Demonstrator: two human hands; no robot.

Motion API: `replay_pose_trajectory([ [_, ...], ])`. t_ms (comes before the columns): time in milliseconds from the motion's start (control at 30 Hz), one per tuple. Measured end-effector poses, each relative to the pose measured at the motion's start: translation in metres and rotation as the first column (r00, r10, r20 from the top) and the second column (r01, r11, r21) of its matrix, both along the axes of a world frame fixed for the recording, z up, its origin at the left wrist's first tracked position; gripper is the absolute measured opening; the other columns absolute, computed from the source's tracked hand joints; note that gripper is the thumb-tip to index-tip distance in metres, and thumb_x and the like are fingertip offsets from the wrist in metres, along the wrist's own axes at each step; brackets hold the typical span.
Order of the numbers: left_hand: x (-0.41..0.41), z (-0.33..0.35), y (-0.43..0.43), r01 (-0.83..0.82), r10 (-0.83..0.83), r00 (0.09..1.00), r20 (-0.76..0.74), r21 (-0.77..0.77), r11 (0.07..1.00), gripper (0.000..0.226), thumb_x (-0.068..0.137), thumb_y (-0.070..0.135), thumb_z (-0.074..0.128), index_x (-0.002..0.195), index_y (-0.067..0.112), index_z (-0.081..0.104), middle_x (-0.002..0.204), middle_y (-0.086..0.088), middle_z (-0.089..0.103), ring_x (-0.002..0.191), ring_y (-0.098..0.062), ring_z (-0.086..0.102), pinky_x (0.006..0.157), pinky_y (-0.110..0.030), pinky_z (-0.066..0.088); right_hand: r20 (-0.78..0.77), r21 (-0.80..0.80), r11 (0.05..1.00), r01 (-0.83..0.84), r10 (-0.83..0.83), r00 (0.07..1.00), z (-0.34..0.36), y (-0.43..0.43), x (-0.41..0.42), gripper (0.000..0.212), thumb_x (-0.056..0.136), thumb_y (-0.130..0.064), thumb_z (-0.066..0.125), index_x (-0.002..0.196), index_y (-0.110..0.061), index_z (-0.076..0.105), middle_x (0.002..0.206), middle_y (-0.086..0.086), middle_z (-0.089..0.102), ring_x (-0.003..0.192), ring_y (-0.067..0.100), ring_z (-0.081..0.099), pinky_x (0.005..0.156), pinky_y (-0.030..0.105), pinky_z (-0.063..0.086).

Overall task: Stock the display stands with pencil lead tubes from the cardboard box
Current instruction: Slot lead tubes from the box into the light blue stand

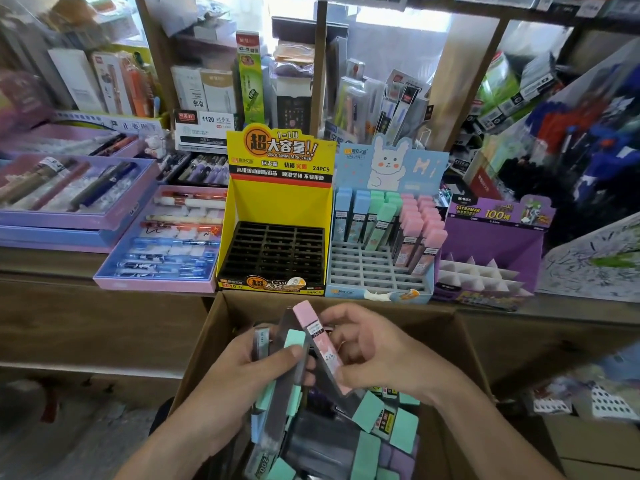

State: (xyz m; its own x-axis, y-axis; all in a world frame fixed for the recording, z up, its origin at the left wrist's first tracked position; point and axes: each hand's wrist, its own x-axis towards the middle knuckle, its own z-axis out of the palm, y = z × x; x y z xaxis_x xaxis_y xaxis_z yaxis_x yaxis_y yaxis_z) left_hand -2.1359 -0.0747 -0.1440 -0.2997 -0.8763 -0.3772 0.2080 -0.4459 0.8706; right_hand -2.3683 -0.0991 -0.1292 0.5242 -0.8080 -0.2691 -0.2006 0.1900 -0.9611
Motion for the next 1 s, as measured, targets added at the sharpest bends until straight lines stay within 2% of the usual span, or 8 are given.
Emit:
replay_pose_trajectory([
  [167,0.002,0.001,-0.001,-0.015,0.015,1.000,-0.005,0.006,1.000,0.034,0.081,0.025,0.077,0.111,0.010,0.075,0.102,-0.024,0.076,0.087,-0.033,0.076,0.073,-0.038,0.061,0.027,-0.070,0.997,-0.013,0.015,1.000,0.002,0.001,-0.001,0.074,0.082,0.006,0.078,0.143,-0.023,0.047,0.123,0.013,0.070,0.097,0.032,0.070,0.078,0.041,0.057],
  [300,0.002,0.001,0.000,-0.010,0.010,1.000,0.016,0.016,1.000,0.038,0.084,0.023,0.075,0.117,0.006,0.072,0.102,-0.023,0.077,0.089,-0.033,0.076,0.072,-0.036,0.061,0.060,-0.178,0.973,0.144,-0.136,0.989,0.006,0.002,-0.003,0.046,0.088,-0.003,0.078,0.129,-0.017,0.062,0.118,0.010,0.075,0.105,0.034,0.073,0.092,0.046,0.060],
  [400,0.003,0.001,0.000,-0.018,0.017,1.000,0.016,0.028,0.999,0.036,0.085,0.022,0.074,0.117,0.006,0.073,0.104,-0.024,0.077,0.090,-0.033,0.077,0.071,-0.036,0.062,0.098,-0.203,0.951,0.231,-0.215,0.972,0.010,0.002,-0.007,0.021,0.097,-0.010,0.069,0.118,-0.011,0.067,0.108,0.013,0.076,0.100,0.034,0.074,0.088,0.049,0.062],
  [567,0.004,-0.001,-0.001,-0.013,0.012,0.999,0.039,0.034,0.999,0.037,0.087,0.021,0.073,0.121,0.006,0.070,0.105,-0.022,0.077,0.094,-0.035,0.077,0.072,-0.036,0.062,0.035,-0.334,0.890,0.311,-0.318,0.948,0.021,0.000,-0.019,0.018,0.101,-0.031,0.061,0.103,-0.023,0.076,0.097,0.005,0.078,0.088,0.020,0.076,0.076,0.029,0.062],
  [667,0.003,-0.001,-0.002,-0.008,0.006,0.999,0.051,0.033,0.999,0.037,0.089,0.020,0.071,0.122,0.005,0.069,0.105,-0.022,0.077,0.093,-0.033,0.077,0.071,-0.035,0.061,-0.053,-0.457,0.819,0.346,-0.413,0.909,0.028,-0.004,-0.031,0.024,0.095,-0.046,0.061,0.100,-0.031,0.078,0.094,0.000,0.076,0.084,0.015,0.072,0.067,0.026,0.058],
  [767,0.002,0.000,-0.002,-0.006,0.004,0.999,0.053,0.035,0.999,0.036,0.089,0.019,0.071,0.123,0.006,0.069,0.105,-0.022,0.077,0.091,-0.032,0.077,0.070,-0.035,0.061,-0.018,-0.529,0.761,0.375,-0.453,0.892,0.040,-0.011,-0.048,0.012,0.094,-0.032,0.070,0.103,-0.033,0.077,0.094,-0.003,0.077,0.085,0.012,0.071,0.071,0.024,0.058],
  [867,0.002,0.001,-0.002,-0.005,0.002,0.998,0.056,0.042,0.999,0.037,0.089,0.019,0.071,0.123,0.006,0.068,0.105,-0.022,0.077,0.091,-0.033,0.077,0.072,-0.038,0.060,0.009,-0.611,0.680,0.406,-0.507,0.862,0.053,-0.021,-0.066,0.017,0.093,-0.012,0.074,0.105,-0.023,0.072,0.092,0.003,0.074,0.086,0.022,0.071,0.076,0.033,0.061],
  [1000,0.002,0.001,-0.002,-0.007,0.004,0.998,0.062,0.049,0.999,0.036,0.090,0.019,0.070,0.123,0.004,0.068,0.105,-0.022,0.077,0.093,-0.034,0.077,0.076,-0.041,0.058,-0.041,-0.716,0.589,0.376,-0.573,0.819,0.071,-0.036,-0.083,0.014,0.094,-0.012,0.073,0.105,-0.020,0.068,0.089,-0.001,0.072,0.084,0.023,0.069,0.077,0.036,0.059],
])
